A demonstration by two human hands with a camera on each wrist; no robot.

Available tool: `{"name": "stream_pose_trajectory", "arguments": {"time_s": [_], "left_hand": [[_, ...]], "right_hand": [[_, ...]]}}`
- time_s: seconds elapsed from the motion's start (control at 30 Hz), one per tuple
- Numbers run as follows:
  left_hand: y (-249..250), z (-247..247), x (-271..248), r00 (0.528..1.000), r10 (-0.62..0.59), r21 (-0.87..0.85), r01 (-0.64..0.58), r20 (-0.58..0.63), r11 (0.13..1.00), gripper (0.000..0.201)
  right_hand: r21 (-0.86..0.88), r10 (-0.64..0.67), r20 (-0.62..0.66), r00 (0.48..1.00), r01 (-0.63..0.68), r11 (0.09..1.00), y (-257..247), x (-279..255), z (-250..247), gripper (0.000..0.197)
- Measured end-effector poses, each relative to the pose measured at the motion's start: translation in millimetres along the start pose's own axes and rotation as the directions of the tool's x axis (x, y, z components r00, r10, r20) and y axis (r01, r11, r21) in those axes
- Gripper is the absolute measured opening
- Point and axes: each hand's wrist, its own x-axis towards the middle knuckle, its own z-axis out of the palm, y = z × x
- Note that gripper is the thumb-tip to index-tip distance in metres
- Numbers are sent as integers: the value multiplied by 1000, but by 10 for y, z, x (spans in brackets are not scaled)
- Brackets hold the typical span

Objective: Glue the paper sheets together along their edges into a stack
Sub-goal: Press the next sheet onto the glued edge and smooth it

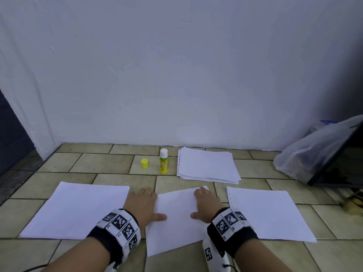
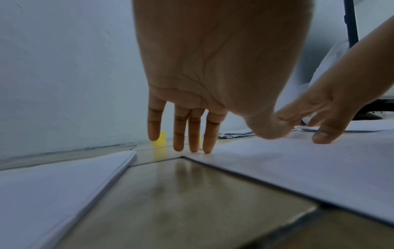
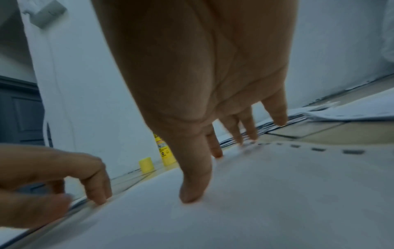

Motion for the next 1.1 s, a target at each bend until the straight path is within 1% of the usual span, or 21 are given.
{"name": "stream_pose_trajectory", "arguments": {"time_s": [0.03, 0.07, 0.13, 0.2, 0.27, 0.37, 0.4, 0.43, 0.47, 0.53, 0.57, 0.6, 0.67, 0.77, 0.83, 0.9, 0.97, 1.03, 1.1], "left_hand": [[25, -16, -6, 999, 2, 7, -1, -33, 1000, 64], [53, -13, -8, 997, 29, -7, -30, -66, 1000, 59], [112, 26, -11, 984, 142, -68, -149, -106, 986, 57], [158, 47, -31, 967, 241, -73, -248, -85, 966, 58], [184, 30, -61, 966, 255, -39, -257, -53, 966, 50], [203, -13, -77, 976, 212, -2, -213, -53, 977, 43], [200, -14, -75, 980, 194, -3, -194, -55, 981, 45], [191, 3, -69, 983, 174, -31, -176, -54, 984, 52], [172, 45, -53, 986, 159, -80, -162, -46, 984, 64], [128, 138, -21, 985, 171, -167, -166, 19, 972, 90], [110, 171, -13, 982, 182, -177, -170, 52, 969, 96], [99, 186, -7, 980, 184, -165, -170, 71, 971, 97], [90, 183, 3, 981, 172, -125, -160, 95, 979, 95], [108, 143, -4, 979, 164, -103, -152, 121, 983, 94], [105, 145, -5, 978, 164, -97, -153, 125, 983, 95], [98, 143, -24, 979, 165, -107, -152, 123, 983, 95], [99, 121, -48, 983, 153, -115, -141, 101, 983, 91], [115, 78, -50, 991, 120, -130, -112, 52, 985, 77], [144, 34, -59, 996, 95, -122, -93, 4, 988, 51]], "right_hand": [[-40, 19, -17, 1000, -20, 999, -39, -18, -1, 74], [-82, 29, -34, 999, -32, 996, -79, -38, 1, 70], [-155, 1, -54, 999, -9, 988, -164, -63, 13, 63], [-155, -48, -46, 998, 40, 987, -240, -67, 20, 57], [-78, -80, -32, 996, 77, 994, -314, -54, 37, 53], [27, -138, -39, 990, 140, 990, -426, -12, 111, 53], [32, -162, -41, 986, 163, 986, -461, -5, 131, 55], [32, -190, -32, 981, 191, 981, -495, 1, 146, 58], [34, -223, -10, 975, 223, 974, -528, 4, 152, 65], [50, -294, 45, 955, 292, 955, -561, 5, 142, 76], [57, -318, 65, 946, 314, 948, -557, 6, 132, 79], [57, -327, 77, 942, 323, 945, -532, 13, 115, 79], [57, -303, 90, 949, 298, 953, -430, 32, 83, 73], [85, -207, 88, 974, 200, 976, -197, 28, 17, 69], [102, -147, 74, 986, 139, 985, -64, 12, -13, 74], [137, -101, 60, 993, 92, 986, 5, 7, -21, 84], [140, -73, 12, 997, 71, 988, 9, -3, -10, 89], [20, -41, -70, 997, 42, 999, -36, -34, -3, 83], [-110, -4, -100, 995, -7, 994, -114, -87, 5, 72]]}}
